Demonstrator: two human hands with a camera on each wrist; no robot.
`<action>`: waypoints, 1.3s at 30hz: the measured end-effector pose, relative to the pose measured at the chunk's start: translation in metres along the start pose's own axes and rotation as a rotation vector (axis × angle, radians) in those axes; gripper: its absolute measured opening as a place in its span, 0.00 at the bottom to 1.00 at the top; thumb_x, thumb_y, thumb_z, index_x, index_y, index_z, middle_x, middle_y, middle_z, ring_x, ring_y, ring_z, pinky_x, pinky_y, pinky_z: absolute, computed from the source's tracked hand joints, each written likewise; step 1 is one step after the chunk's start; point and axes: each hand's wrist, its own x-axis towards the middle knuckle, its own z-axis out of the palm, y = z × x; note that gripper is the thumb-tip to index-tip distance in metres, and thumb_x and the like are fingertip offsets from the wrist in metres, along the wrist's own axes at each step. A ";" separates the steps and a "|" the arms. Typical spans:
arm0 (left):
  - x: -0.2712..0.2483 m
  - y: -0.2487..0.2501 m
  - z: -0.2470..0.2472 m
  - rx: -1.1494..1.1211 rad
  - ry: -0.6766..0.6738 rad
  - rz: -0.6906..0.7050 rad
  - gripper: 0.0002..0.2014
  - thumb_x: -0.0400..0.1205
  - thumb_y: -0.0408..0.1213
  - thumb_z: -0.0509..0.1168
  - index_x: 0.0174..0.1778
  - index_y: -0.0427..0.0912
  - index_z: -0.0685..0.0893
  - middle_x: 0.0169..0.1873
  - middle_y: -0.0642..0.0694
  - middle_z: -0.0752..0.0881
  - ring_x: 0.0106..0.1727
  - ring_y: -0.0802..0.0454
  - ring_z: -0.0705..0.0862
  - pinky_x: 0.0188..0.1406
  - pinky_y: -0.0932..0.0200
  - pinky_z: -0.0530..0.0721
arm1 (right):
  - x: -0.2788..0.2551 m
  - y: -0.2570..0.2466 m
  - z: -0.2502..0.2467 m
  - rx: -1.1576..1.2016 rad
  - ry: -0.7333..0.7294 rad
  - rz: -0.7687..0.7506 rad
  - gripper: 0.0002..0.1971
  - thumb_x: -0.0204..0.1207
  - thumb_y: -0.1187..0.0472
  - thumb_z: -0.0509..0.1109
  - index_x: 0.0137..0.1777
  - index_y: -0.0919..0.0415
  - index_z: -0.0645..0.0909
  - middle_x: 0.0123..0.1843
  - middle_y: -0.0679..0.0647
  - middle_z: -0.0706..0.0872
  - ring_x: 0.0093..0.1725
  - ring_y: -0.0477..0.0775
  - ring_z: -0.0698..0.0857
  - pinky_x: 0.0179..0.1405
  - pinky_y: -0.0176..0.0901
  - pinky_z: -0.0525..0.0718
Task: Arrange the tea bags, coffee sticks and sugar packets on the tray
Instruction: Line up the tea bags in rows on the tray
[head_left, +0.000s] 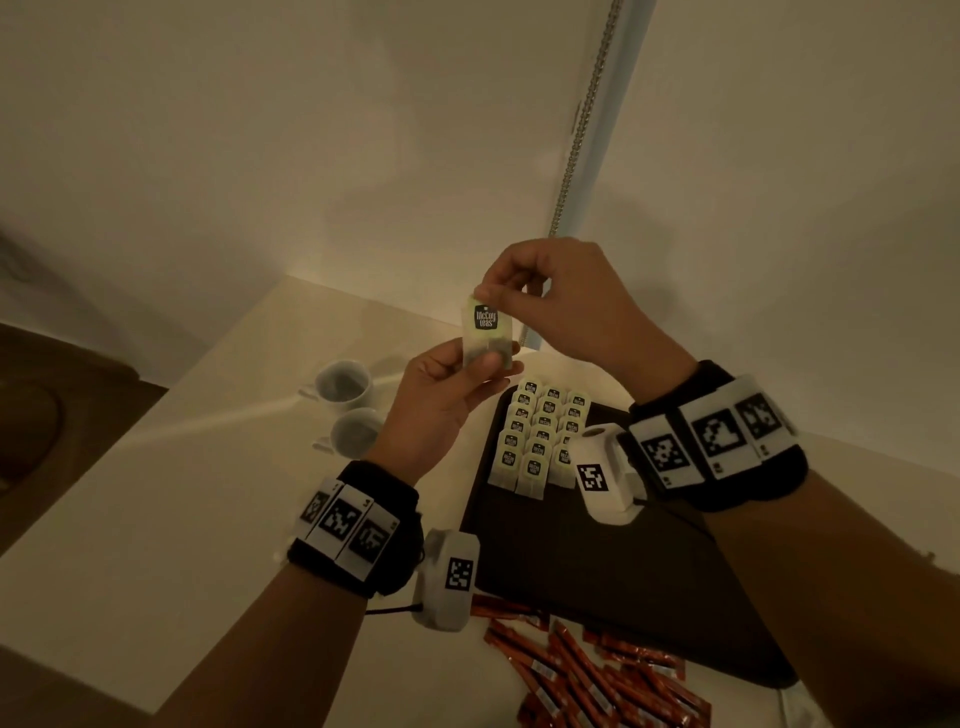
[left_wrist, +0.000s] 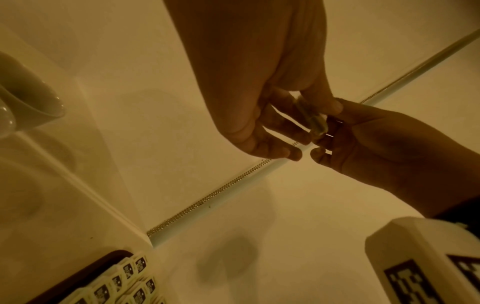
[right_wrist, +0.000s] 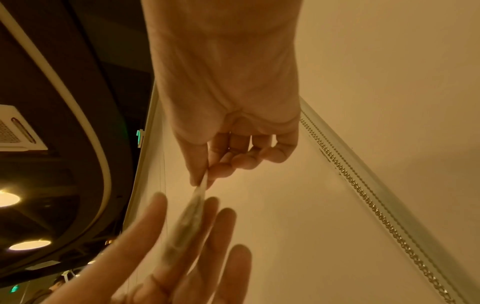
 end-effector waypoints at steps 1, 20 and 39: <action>0.000 0.001 0.000 -0.005 -0.008 -0.008 0.19 0.63 0.53 0.80 0.48 0.50 0.92 0.50 0.49 0.91 0.51 0.51 0.89 0.50 0.62 0.84 | -0.001 0.000 0.001 -0.006 0.004 -0.013 0.04 0.73 0.55 0.74 0.40 0.53 0.87 0.31 0.39 0.82 0.31 0.35 0.78 0.34 0.24 0.73; -0.004 -0.013 0.019 -0.150 0.022 -0.147 0.10 0.75 0.36 0.63 0.45 0.46 0.90 0.46 0.49 0.91 0.47 0.54 0.89 0.47 0.65 0.86 | -0.003 -0.007 -0.008 -0.225 -0.031 0.048 0.06 0.73 0.53 0.74 0.40 0.53 0.88 0.31 0.42 0.83 0.31 0.38 0.81 0.31 0.23 0.74; -0.002 -0.011 0.021 0.180 0.133 0.050 0.10 0.73 0.38 0.69 0.49 0.42 0.87 0.40 0.48 0.91 0.45 0.54 0.88 0.46 0.63 0.84 | -0.032 0.021 -0.011 0.344 0.068 0.092 0.04 0.75 0.65 0.72 0.41 0.56 0.84 0.32 0.46 0.85 0.29 0.46 0.84 0.31 0.37 0.84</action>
